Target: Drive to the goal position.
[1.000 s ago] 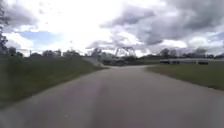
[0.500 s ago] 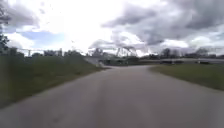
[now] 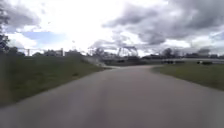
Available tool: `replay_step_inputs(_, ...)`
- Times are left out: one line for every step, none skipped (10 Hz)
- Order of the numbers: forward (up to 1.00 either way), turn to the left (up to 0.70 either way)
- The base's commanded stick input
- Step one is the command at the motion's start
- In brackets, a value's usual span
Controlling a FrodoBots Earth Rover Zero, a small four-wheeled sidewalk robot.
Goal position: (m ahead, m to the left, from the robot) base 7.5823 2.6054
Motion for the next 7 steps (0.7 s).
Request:
replay_step_inputs(1.00,0.00)
replay_step_inputs(1.00,0.00)
replay_step_inputs(1.00,0.00)
replay_step_inputs(1.00,0.00)
replay_step_inputs(1.00,0.00)
replay_step_inputs(1.00,0.00)
replay_step_inputs(1.00,0.00)
